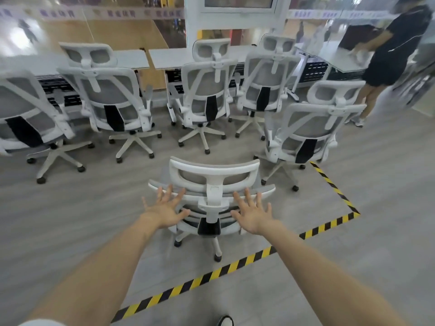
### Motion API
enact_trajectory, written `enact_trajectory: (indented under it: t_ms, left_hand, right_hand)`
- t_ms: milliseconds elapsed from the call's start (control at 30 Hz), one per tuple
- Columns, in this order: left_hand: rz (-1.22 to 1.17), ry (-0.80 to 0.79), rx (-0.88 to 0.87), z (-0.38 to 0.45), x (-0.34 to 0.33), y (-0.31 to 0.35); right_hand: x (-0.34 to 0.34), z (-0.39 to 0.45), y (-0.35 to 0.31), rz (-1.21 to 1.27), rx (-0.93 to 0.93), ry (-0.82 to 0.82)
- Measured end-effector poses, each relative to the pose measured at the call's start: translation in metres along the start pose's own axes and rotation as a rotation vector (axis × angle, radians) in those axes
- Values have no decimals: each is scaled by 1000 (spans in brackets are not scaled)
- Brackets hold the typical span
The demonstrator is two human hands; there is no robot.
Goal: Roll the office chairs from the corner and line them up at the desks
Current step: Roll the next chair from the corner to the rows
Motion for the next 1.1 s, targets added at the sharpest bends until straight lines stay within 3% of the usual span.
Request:
enact_trajectory:
  t_ms: [267, 600, 800, 1100]
  left_hand:
    - [-14, -8, 25, 124, 105, 34]
    - [-62, 1, 7, 257, 218, 79]
    - [-93, -12, 22, 304, 265, 112]
    - [-149, 1, 104, 336, 300, 149]
  right_hand:
    - [116, 129, 37, -47, -22, -60]
    - [246, 262, 76, -52, -84, -15]
    - [301, 313, 103, -67, -109, -33]
    - [350, 352, 131, -82, 1, -17]
Point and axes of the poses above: each hand's wrist, its own z-axis towards the middle knuckle, its own x-axis out of the back of the hand, y = z × x, the point moved 7 cm from there along z, towards the middle knuckle, and after that the axes turned 7 degrees about -y, right-handed, at the moved point
